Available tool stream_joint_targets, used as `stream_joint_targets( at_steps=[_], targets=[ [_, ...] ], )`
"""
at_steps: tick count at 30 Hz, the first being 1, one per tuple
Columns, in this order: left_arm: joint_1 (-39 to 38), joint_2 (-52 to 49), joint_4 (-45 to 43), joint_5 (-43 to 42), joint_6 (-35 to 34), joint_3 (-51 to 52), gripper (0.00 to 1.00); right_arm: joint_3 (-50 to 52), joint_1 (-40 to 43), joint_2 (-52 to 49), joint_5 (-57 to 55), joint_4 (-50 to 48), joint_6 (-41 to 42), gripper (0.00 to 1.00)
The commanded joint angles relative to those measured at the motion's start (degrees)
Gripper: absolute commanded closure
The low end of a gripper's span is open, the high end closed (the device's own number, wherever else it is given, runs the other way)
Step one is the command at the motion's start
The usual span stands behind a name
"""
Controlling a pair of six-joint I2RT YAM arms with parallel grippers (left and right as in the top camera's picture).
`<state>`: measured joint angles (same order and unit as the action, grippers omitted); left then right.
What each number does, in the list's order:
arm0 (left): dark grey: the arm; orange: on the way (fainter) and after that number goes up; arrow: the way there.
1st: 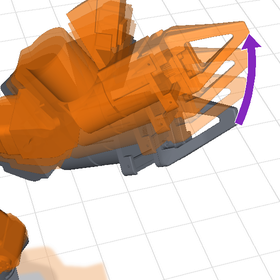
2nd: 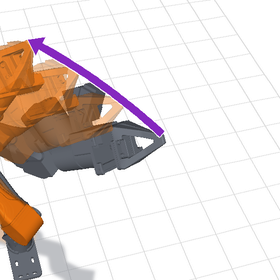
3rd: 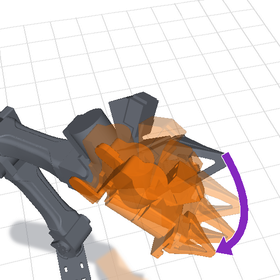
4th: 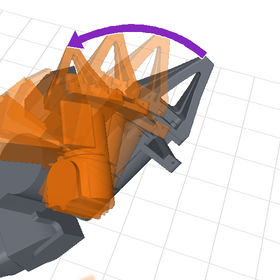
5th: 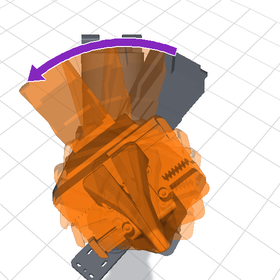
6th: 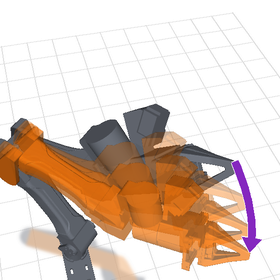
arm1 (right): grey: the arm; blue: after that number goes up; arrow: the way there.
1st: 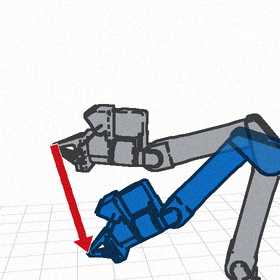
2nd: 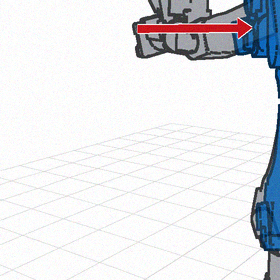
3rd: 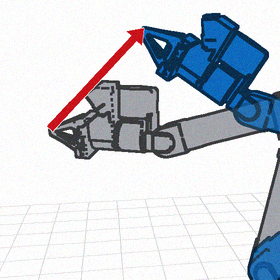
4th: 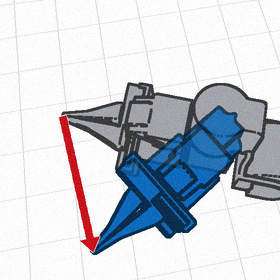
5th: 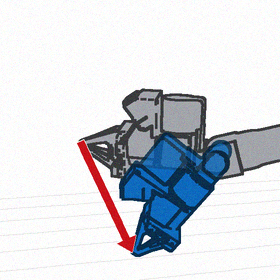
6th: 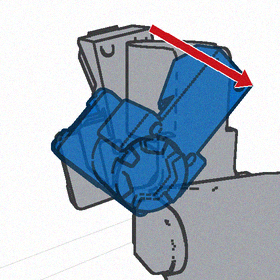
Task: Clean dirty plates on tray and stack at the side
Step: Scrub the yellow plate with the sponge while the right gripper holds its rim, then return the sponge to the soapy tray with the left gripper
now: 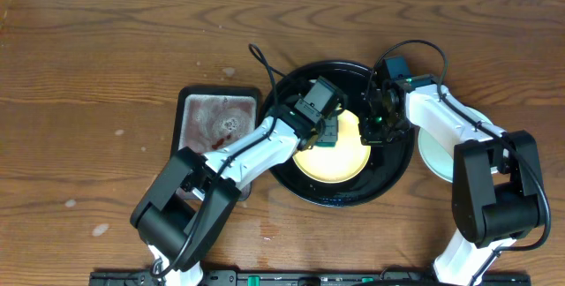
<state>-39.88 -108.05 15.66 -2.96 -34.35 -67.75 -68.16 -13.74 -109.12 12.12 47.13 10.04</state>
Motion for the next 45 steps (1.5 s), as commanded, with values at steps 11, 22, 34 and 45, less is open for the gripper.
stream_joint_targets(
  at_steps=[11, 22, 34, 45],
  targets=[
    [2.6, 6.6, 11.3, 1.9, 4.1, -0.1, 0.93, 0.6, 0.1, 0.1, -1.2, 0.2, -0.5, 0.99],
    [6.0, 19.3, 21.3, 2.6, 12.3, -0.1, 0.93, 0.6, 0.1, 0.1, 0.6, -1.1, -0.4, 0.96],
    [22.8, 19.3, 28.9, 2.6, 16.9, -0.1, 0.93, 0.6, 0.1, 0.1, 3.0, -1.3, -0.4, 0.99],
    [31.8, 16.8, 27.7, 2.6, 20.7, 2.8, 0.93, 0.5, 0.1, 3.6, 2.7, -1.7, -0.6, 0.99]
  ],
)
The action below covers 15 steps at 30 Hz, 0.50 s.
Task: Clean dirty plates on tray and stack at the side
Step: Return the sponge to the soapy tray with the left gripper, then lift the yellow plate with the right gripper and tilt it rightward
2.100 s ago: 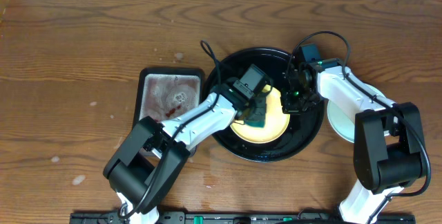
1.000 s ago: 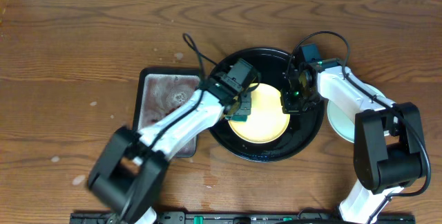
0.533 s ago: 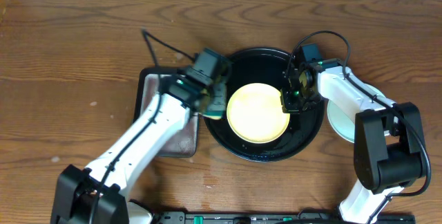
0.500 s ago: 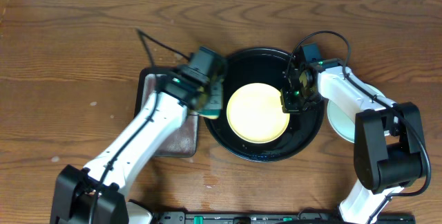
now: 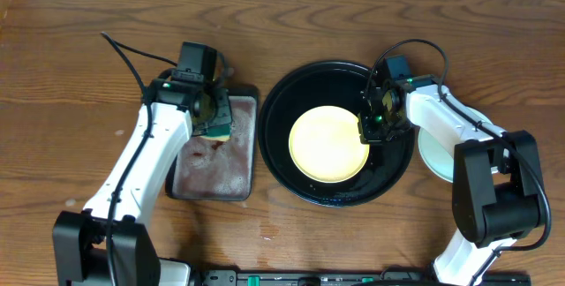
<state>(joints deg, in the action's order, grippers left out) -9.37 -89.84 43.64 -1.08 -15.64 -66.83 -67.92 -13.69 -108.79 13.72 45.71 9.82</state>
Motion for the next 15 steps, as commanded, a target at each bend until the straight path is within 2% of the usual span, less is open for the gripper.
stream_joint_targets(
  at_steps=[1, 15],
  targets=[
    [1.7, -1.6, -0.7, 0.7, 1.9, 2.6, 0.93, 0.3, 0.1, 4.3, 1.1, -0.4, -0.7, 0.99],
    [2.6, -4.7, -4.4, 0.6, 4.1, 4.8, 0.93, 0.3, -1.9, 21.2, -17.9, -0.9, -2.9, 0.99]
  ],
)
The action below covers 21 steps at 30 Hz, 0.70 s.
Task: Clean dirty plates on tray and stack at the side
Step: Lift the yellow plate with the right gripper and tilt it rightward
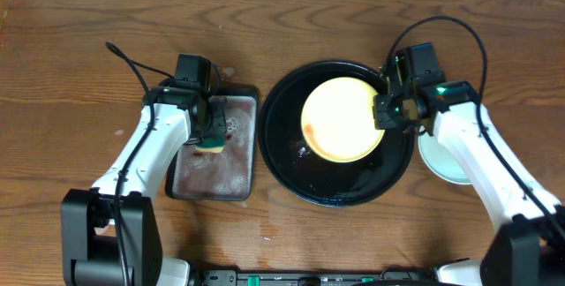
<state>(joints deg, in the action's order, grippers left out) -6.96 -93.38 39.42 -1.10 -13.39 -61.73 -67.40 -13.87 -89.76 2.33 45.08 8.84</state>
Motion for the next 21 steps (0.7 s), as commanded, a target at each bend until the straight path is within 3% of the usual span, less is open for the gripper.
stream_joint_targets(
  at_steps=[1, 16, 21],
  targets=[
    [0.2, -1.3, -0.3, 0.7, 1.8, -0.3, 0.93, -0.2, -2.1, 2.8, -7.7, -0.2, -2.2, 0.99],
    [0.2, -7.3, -0.3, 0.7, 1.8, -0.3, 0.93, -0.2, -12.7, 5.9, -29.9, -2.3, -2.3, 0.99],
    [0.2, -8.6, -0.3, 0.7, 1.8, -0.3, 0.93, -0.2, -16.9, 5.9, -35.2, -4.1, -6.1, 0.99]
  ],
)
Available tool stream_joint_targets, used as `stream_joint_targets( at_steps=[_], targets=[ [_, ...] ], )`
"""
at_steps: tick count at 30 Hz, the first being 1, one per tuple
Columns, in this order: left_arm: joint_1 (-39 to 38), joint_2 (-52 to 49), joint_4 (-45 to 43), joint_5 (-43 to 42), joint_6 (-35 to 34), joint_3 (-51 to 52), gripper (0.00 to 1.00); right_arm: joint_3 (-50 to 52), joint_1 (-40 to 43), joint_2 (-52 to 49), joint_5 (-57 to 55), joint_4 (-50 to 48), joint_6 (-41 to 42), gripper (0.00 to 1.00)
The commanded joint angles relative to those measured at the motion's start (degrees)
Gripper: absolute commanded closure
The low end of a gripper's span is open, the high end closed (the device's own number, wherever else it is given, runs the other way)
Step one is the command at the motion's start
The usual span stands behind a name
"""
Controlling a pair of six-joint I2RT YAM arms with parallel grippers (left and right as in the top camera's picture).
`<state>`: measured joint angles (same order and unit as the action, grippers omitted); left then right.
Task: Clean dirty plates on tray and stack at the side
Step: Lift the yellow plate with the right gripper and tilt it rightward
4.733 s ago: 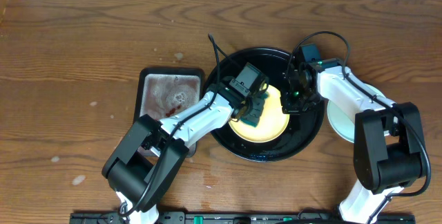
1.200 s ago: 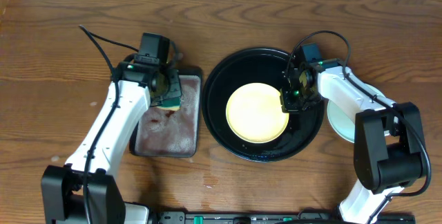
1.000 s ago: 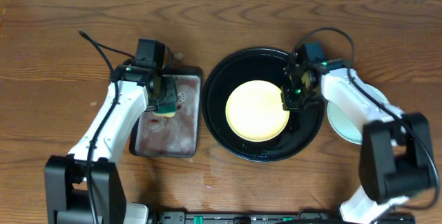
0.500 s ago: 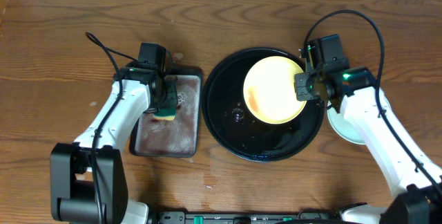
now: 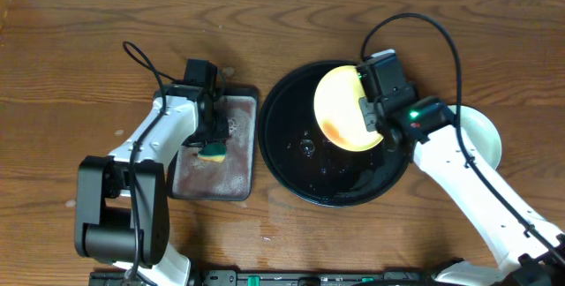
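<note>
A pale yellow plate (image 5: 340,109) hangs tilted over the back right of the round black tray (image 5: 291,176). A brownish smear shows near the plate's lower edge. My right gripper (image 5: 369,114) is shut on the plate's right rim. At the left, my left gripper (image 5: 212,136) is shut on a green and yellow sponge (image 5: 213,153), pressed down into the small rectangular tray (image 5: 225,180) of sudsy, reddish water. A pale greenish plate (image 5: 484,136) lies on the table to the right of the black tray.
Wet patches glisten on the black tray's floor (image 5: 309,149). Cables loop above both arms. The wooden table (image 5: 71,74) stretches to the left and back. A black rail runs along the front edge.
The right wrist has turned and the yellow plate is tilted more steeply, a little further right. The right arm now leaves the pale plate uncovered. The left gripper and sponge sit slightly lower in the rectangular tray.
First the left gripper had the sponge on the yellow plate lying in the black tray while the right gripper held its rim. Then the sponge was over at the rectangular tray. After that the right gripper had the plate raised toward the tray's back, and now tilted.
</note>
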<state>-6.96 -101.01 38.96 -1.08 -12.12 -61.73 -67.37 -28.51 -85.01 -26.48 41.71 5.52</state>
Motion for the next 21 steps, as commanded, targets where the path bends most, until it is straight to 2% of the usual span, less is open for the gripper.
stream_joint_targets(
  at_steps=[1, 11, 21],
  targets=[
    [0.2, -1.2, 0.2, 0.6, 0.5, -0.3, 0.93, -0.3, -3.1, 1.1, -7.5, -1.1, -3.5, 0.99],
    [0.2, -1.2, 0.2, 0.4, 0.5, -0.3, 0.93, -0.3, -12.3, 1.1, -21.5, -5.6, -14.3, 0.99],
    [0.2, -1.2, 0.2, 0.4, 0.5, -0.3, 0.92, -0.3, -17.9, 1.1, -30.4, -11.1, -22.0, 0.99]
  ],
)
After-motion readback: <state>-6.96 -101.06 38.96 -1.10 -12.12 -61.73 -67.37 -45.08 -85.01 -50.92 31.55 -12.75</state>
